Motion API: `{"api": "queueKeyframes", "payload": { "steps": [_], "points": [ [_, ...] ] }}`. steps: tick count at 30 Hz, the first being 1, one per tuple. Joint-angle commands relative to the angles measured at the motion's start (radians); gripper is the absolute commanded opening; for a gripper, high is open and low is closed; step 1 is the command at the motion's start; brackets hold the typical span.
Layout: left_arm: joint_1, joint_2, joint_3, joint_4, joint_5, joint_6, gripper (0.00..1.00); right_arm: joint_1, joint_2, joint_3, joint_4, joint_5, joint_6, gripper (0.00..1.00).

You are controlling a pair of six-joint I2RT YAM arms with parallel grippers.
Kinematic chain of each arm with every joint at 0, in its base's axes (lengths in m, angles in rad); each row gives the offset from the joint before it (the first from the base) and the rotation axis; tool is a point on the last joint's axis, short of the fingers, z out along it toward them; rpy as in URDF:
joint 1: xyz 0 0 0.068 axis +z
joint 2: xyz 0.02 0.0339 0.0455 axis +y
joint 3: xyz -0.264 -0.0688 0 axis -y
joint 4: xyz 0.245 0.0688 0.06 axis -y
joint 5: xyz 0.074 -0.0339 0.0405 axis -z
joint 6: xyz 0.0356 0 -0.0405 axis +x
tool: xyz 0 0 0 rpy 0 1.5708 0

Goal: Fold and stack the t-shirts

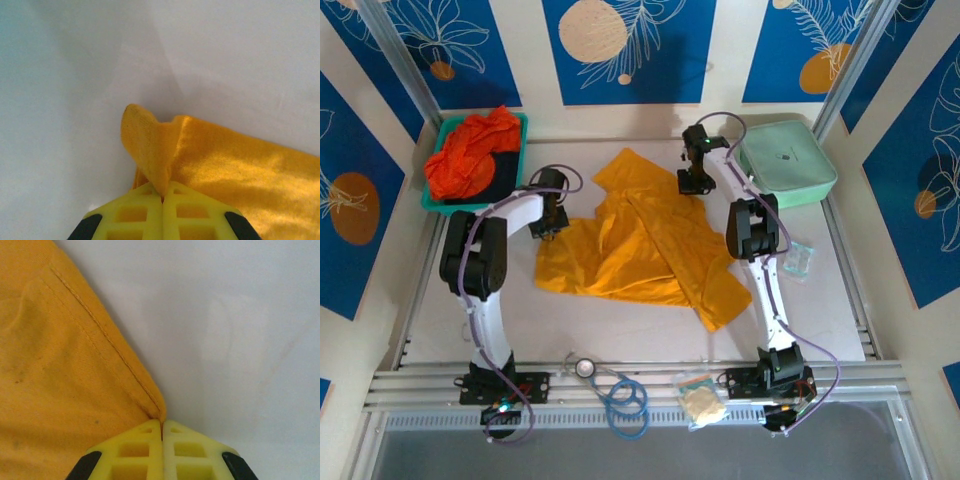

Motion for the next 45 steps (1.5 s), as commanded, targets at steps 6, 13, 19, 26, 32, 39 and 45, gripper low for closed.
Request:
{"api": "queueKeyframes", "payload": {
  "steps": [6, 13, 19, 26, 32, 39, 45],
  "points": [
    [-0.019, -0.210, 0.101, -0.054, 0.036, 0.096, 0.00, -0.138, -0.310, -0.341, 0.149, 0.117, 0.137, 0.00],
    [-0.032, -0.207, 0.263, -0.089, 0.081, 0.147, 0.00, -0.172, -0.329, -0.384, 0.176, 0.158, 0.133, 0.00],
    [-0.038, 0.002, 0.442, -0.054, 0.213, 0.173, 0.00, -0.142, -0.255, -0.342, 0.128, 0.163, 0.135, 0.27],
    [-0.091, 0.243, 0.720, -0.061, 0.234, 0.225, 0.00, -0.085, -0.337, -0.423, 0.143, 0.195, 0.129, 0.56],
    [-0.125, 0.358, 0.825, -0.022, 0.195, 0.260, 0.21, -0.009, -0.477, -0.558, 0.171, 0.222, 0.127, 0.59],
    [-0.139, 0.231, 0.684, 0.035, 0.157, 0.280, 0.99, 0.087, -0.548, -0.600, 0.232, -0.121, 0.138, 0.55],
    [-0.141, -0.069, 0.443, -0.079, 0.046, 0.256, 0.99, 0.154, -0.410, -0.459, 0.230, -0.414, 0.189, 0.38]
  ]
}}
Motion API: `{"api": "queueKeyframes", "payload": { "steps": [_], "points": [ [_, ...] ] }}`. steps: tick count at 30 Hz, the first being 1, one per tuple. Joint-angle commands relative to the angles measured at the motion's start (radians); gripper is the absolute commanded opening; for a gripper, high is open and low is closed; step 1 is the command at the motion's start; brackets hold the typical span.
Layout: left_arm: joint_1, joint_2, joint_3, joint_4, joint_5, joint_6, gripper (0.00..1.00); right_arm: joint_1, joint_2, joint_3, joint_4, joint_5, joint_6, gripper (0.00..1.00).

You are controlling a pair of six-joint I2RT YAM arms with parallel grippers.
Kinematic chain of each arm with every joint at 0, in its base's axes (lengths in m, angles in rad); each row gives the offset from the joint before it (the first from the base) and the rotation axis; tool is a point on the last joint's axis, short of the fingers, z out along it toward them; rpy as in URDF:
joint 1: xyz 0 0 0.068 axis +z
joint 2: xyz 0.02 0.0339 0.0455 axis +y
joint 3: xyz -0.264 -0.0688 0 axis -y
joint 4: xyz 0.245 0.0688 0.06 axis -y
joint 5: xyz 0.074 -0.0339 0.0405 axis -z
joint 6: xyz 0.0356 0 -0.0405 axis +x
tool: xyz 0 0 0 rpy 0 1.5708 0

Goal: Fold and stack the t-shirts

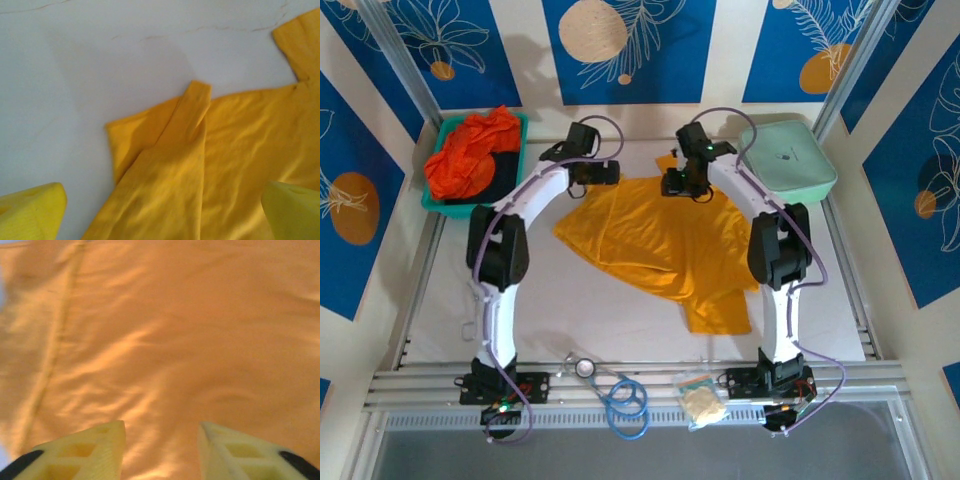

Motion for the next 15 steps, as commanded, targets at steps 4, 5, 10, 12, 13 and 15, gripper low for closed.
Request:
{"api": "queueKeyframes", "payload": {
  "steps": [4, 5, 10, 12, 13, 15],
  "points": [
    [0.002, -0.303, -0.215, -0.238, -0.141, -0.111, 0.83, 0.057, 0.174, 0.154, -0.013, -0.259, 0.069, 0.23],
    [0.004, -0.332, -0.268, -0.247, -0.139, -0.140, 0.75, 0.063, 0.195, 0.178, -0.022, -0.265, 0.076, 0.21],
    [0.037, -0.439, -0.558, -0.162, -0.076, -0.302, 0.52, 0.089, 0.293, 0.288, -0.072, -0.264, 0.108, 0.13],
    [0.063, -0.445, -0.625, -0.108, -0.024, -0.347, 0.46, 0.097, 0.303, 0.296, -0.082, -0.254, 0.110, 0.11],
    [0.076, -0.444, -0.659, -0.075, 0.000, -0.367, 0.43, 0.100, 0.301, 0.292, -0.083, -0.247, 0.108, 0.10],
    [0.096, -0.443, -0.706, -0.014, 0.031, -0.406, 0.38, 0.105, 0.291, 0.274, -0.085, -0.233, 0.104, 0.09]
  ]
}}
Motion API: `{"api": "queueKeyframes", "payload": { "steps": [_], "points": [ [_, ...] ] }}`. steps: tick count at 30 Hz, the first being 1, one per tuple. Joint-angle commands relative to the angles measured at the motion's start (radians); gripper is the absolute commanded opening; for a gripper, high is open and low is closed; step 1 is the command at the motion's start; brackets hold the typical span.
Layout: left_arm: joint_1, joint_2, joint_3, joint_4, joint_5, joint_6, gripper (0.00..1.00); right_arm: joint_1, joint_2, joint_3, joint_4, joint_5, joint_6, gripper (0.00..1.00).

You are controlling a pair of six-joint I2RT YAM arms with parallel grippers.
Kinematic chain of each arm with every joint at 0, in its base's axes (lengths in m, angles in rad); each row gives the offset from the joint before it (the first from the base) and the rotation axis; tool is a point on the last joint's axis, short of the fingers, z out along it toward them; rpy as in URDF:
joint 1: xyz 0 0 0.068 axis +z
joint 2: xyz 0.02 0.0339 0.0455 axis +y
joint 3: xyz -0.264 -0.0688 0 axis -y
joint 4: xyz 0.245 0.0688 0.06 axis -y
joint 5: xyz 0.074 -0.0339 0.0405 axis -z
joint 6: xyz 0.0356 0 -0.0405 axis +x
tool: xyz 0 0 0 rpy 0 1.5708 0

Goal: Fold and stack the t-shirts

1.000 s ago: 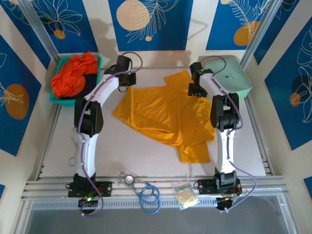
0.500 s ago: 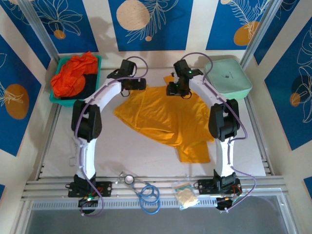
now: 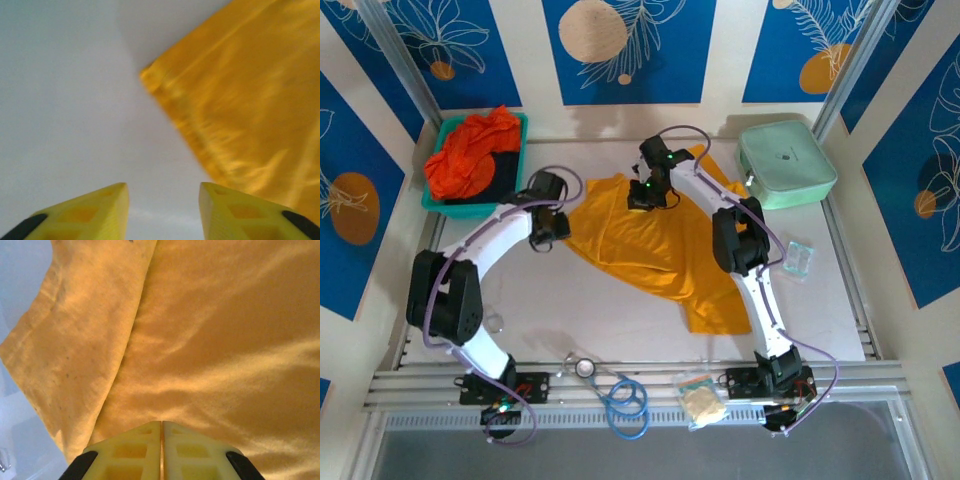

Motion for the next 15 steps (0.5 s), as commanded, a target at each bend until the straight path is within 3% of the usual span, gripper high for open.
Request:
{"api": "queueKeyframes", "payload": {
  "steps": [1, 15],
  "points": [
    [0.036, -0.002, -0.054, 0.121, 0.075, -0.117, 0.36, 0.011, -0.020, 0.000, -0.039, -0.006, 0.008, 0.08],
    [0.108, 0.168, -0.062, 0.318, 0.125, -0.199, 0.29, 0.015, -0.240, -0.357, 0.079, 0.036, 0.014, 0.05]
  ]
}}
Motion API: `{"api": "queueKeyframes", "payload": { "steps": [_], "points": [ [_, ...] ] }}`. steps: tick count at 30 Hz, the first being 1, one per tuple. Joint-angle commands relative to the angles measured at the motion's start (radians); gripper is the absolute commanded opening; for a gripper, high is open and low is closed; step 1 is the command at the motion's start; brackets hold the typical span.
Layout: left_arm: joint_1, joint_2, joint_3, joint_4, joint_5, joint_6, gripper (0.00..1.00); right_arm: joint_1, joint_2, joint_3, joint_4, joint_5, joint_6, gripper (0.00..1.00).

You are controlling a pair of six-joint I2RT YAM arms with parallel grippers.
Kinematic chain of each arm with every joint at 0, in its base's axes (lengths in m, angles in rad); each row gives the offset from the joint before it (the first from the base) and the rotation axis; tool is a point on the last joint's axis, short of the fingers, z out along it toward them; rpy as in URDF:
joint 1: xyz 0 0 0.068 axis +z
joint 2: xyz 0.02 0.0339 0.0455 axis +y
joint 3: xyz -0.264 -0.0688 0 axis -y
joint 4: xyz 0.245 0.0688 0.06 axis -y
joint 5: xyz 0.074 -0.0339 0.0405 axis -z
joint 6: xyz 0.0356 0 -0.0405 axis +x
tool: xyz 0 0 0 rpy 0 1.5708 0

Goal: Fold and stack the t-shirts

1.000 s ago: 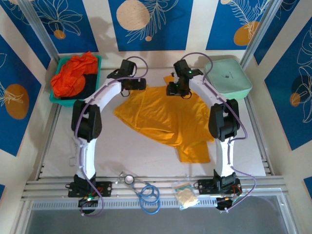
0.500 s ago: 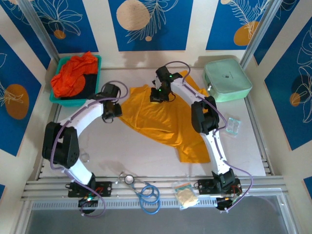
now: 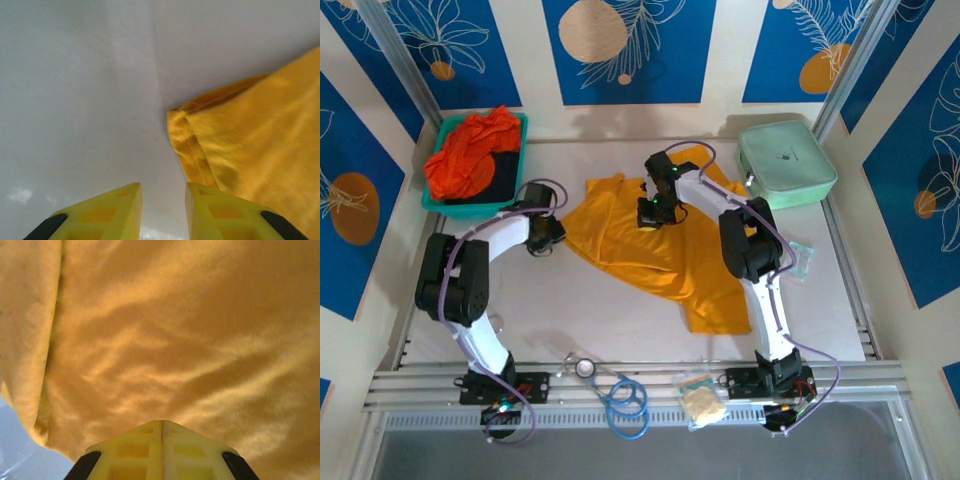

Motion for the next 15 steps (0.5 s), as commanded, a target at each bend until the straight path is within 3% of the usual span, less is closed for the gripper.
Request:
{"api": "queueKeyframes", "payload": {
  "steps": [1, 15],
  "points": [
    [0.015, 0.036, 0.028, 0.038, 0.025, -0.028, 0.29, 0.004, -0.087, -0.055, 0.034, 0.003, 0.011, 0.05],
    [0.020, 0.080, 0.082, 0.036, 0.019, -0.025, 0.29, -0.001, -0.162, -0.142, 0.064, 0.007, 0.024, 0.04]
  ]
}}
